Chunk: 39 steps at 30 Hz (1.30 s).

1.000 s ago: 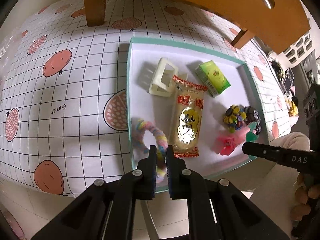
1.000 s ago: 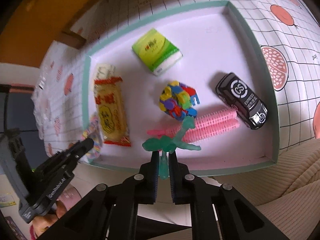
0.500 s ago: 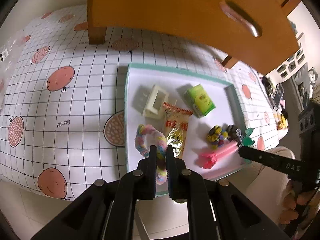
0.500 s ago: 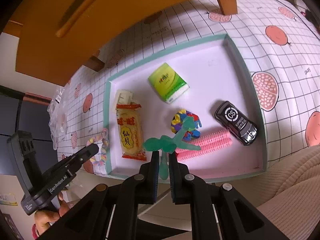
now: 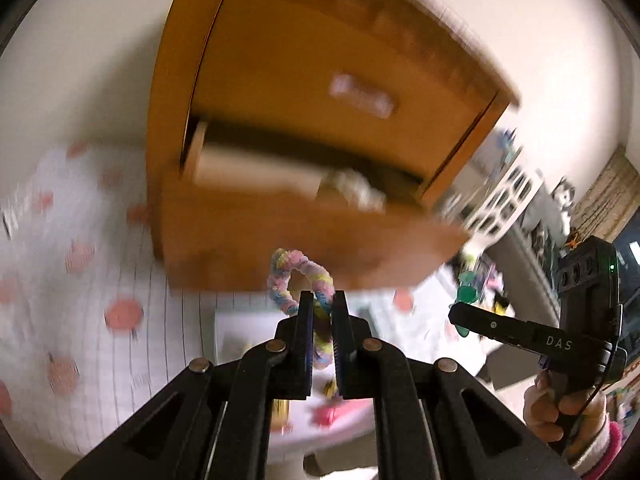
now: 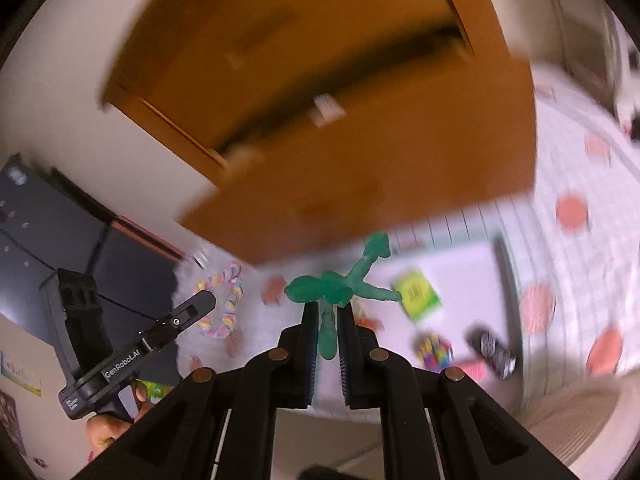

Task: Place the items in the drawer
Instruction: 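Carry the bracelet and green figure into the drawer and release both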

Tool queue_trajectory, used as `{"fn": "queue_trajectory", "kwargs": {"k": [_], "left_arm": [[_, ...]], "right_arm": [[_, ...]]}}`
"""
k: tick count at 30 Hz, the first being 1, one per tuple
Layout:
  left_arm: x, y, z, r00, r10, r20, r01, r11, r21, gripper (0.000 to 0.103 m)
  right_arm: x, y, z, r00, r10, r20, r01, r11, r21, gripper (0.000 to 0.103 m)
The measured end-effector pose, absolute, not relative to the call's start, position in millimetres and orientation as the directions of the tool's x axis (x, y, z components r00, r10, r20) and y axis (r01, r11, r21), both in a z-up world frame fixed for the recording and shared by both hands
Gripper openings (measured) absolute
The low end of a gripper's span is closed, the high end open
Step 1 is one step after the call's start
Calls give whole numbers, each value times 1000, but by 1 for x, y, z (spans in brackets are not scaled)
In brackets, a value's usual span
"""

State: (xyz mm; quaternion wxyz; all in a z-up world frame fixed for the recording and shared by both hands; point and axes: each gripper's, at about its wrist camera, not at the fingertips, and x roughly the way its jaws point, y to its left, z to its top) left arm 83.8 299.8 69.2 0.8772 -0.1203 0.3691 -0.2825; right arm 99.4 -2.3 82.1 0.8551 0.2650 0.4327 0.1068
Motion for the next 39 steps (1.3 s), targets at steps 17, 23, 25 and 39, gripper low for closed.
{"fn": "queue_trajectory", "kwargs": {"k": [17, 23, 25, 39], "left_arm": [[174, 270, 134, 663, -495, -562, 375, 869, -324, 8], [188, 259, 117, 657, -458, -599, 352, 889, -293, 8], [190, 256, 112, 658, -446, -607, 340, 895, -289, 8], [196, 270, 103, 669, -422, -611, 293, 906, -305, 49]], "right_arm": [[192, -48, 172, 651, 199, -732, 141, 917, 374, 10], [210, -40, 161, 622, 177, -763, 144, 932, 334, 10], [214, -35, 161, 617, 177, -767, 134, 937, 324, 10], [226, -19, 150, 589, 131, -797, 122, 961, 247, 27]]}}
